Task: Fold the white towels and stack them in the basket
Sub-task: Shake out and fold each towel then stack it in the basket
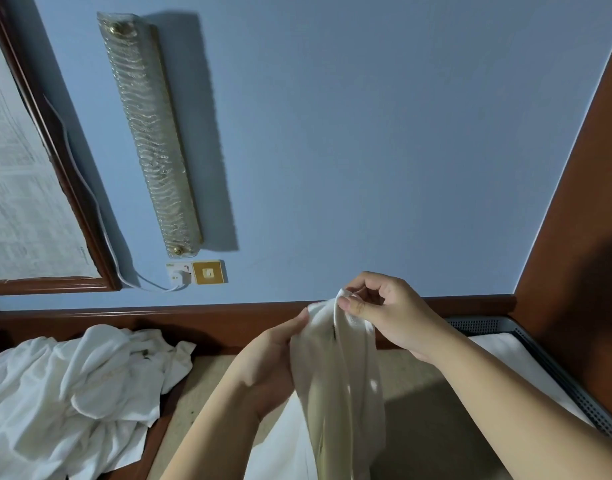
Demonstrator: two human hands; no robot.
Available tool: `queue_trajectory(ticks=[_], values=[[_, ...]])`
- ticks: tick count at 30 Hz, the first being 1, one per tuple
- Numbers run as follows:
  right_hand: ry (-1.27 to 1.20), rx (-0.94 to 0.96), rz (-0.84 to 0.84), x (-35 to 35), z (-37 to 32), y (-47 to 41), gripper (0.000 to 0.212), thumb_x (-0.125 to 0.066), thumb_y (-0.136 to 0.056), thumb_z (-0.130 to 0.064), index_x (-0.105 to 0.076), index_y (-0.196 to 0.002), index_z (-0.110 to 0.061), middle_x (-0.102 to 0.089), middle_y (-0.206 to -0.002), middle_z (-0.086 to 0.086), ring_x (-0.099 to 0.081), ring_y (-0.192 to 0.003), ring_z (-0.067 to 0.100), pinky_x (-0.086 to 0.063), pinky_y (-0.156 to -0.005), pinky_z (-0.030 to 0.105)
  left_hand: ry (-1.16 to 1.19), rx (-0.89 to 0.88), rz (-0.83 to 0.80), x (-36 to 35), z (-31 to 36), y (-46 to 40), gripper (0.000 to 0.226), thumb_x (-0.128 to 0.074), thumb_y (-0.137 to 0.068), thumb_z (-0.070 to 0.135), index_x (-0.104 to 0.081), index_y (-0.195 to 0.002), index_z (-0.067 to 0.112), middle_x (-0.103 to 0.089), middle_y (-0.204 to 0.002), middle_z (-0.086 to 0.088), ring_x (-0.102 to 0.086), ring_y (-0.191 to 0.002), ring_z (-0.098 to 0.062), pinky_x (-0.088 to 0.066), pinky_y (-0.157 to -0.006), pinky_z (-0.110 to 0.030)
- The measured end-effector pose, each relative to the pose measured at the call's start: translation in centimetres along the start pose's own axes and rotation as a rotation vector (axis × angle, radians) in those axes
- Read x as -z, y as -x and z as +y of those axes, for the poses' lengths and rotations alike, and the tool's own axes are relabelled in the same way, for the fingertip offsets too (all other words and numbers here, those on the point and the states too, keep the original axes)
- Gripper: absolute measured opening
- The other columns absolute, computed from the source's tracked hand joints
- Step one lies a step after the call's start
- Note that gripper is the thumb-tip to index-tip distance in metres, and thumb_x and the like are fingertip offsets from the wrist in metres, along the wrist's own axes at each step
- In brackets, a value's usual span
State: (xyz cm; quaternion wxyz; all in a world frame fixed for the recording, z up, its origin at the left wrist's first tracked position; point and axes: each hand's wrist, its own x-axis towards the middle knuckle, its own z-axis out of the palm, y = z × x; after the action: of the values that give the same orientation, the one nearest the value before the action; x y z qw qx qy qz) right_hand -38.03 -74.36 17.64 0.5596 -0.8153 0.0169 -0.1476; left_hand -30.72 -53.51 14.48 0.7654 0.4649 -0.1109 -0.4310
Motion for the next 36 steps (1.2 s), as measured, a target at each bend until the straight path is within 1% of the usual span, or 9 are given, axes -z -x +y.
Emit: queue_trajectory(ticks=[5, 9, 12, 15, 18, 24, 27, 31, 36], values=[[-0.007, -0.023, -0.036, -0.1, 0.1, 0.4, 0.009, -0.075, -0.097, -0.029, -0.072, -0.094, -0.02, -0.075, -0.097, -0.013, -0.066, -0.09, 0.002, -0.046, -0.086, 0.016, -0.438, -0.444, 0.246, -0.7, -0.4, -0.2, 0.02, -0.074, -0.095, 0.027, -0.08, -0.101, 0.009, -0.074, -0.102, -0.027, -0.07, -0.086, -0.036, -0.054, -0.078, -0.045], [-0.01, -0.002, -0.035, -0.4, -0.1, 0.5, 0.017, -0.074, -0.097, -0.026, -0.066, -0.09, -0.013, -0.072, -0.125, -0.021, -0.069, -0.109, 0.004, -0.049, -0.098, 0.023, -0.799, -0.578, 0.365, -1.4, 0.5, 0.1, 0.01, -0.074, -0.096, 0.031, -0.083, -0.095, 0.036, -0.078, -0.085, 0.001, -0.069, -0.085, -0.036, -0.057, -0.078, -0.05], [-0.01, 0.014, -0.019, -0.9, -0.5, 0.5, 0.021, -0.074, -0.097, -0.021, -0.064, -0.09, -0.005, -0.076, -0.117, -0.016, -0.071, -0.109, 0.003, -0.052, -0.1, 0.026, -0.946, -0.625, 0.353, -1.8, 0.9, 0.2, 0.01, -0.072, -0.096, 0.043, -0.082, -0.093, 0.042, -0.076, -0.083, 0.01, -0.063, -0.073, -0.018, -0.052, -0.07, -0.036], [0.085, 0.043, 0.015, -1.2, -1.0, 0.3, 0.012, -0.076, -0.096, -0.022, -0.07, -0.087, -0.016, -0.079, -0.1, -0.013, -0.073, -0.099, 0.003, -0.055, -0.093, 0.027, -1.03, -0.652, 0.316, -1.8, 0.9, 0.1, 0.014, -0.07, -0.099, 0.038, -0.082, -0.092, 0.041, -0.07, -0.08, 0.008, -0.052, -0.064, -0.004, -0.043, -0.063, -0.021], [0.129, 0.044, 0.037, -1.2, -1.1, 0.2, 0.012, -0.079, -0.094, -0.029, -0.075, -0.086, -0.021, -0.078, -0.094, -0.01, -0.073, -0.093, 0.007, -0.058, -0.089, 0.029, -1.065, -0.632, 0.257, -1.7, 1.0, 0.4, 0.018, -0.064, -0.103, 0.037, -0.08, -0.095, 0.038, -0.065, -0.082, 0.001, -0.052, -0.067, -0.005, -0.042, -0.065, -0.022], [0.041, 0.038, 0.117, -1.6, -0.8, 0.1, 0.012, -0.083, -0.09, -0.027, -0.075, -0.09, -0.018, -0.078, -0.093, -0.006, -0.074, -0.091, 0.011, -0.06, -0.087, 0.029, -0.997, -0.618, 0.137, -1.3, 0.6, 0.6, 0.021, -0.057, -0.107, 0.036, -0.077, -0.108, 0.031, -0.068, -0.091, -0.003, -0.063, -0.088, -0.027, -0.051, -0.082, -0.049], [0.146, 0.077, 0.162, -1.5, -0.8, -0.4, 0.012, -0.08, -0.092, -0.023, -0.07, -0.097, -0.026, -0.074, -0.09, -0.006, -0.071, -0.089, 0.01, -0.058, -0.084, 0.027, -0.922, -0.659, 0.269, -1.4, -0.4, 0.3, 0.013, -0.065, -0.103, 0.027, -0.072, -0.11, 0.034, -0.076, -0.093, 0.008, -0.071, -0.09, -0.014, -0.058, -0.082, -0.039], [0.393, 0.042, 0.093, -1.0, -1.5, -1.2, 0.024, -0.071, -0.099, -0.026, -0.072, -0.122, -0.032, -0.07, -0.099, -0.017, -0.064, -0.097, -0.002, -0.044, -0.082, 0.006, -0.874, -0.685, 0.397, -1.2, -1.3, -0.2, 0.013, -0.069, -0.099, 0.017, -0.063, -0.102, 0.028, -0.074, -0.089, 0.013, -0.07, -0.085, -0.007, -0.052, -0.073, -0.018], [0.547, 0.114, 0.054, -0.5, -4.3, -2.0, 0.012, -0.066, -0.101, -0.028, -0.077, -0.105, -0.026, -0.071, -0.098, -0.018, -0.063, -0.096, -0.002, -0.049, -0.085, 0.019, -0.994, -0.766, 0.383, -1.0, -2.6, -0.7, 0.01, -0.077, -0.094, 0.035, -0.069, -0.101, 0.034, -0.071, -0.098, 0.015, -0.068, -0.096, -0.01, -0.053, -0.076, -0.017]])
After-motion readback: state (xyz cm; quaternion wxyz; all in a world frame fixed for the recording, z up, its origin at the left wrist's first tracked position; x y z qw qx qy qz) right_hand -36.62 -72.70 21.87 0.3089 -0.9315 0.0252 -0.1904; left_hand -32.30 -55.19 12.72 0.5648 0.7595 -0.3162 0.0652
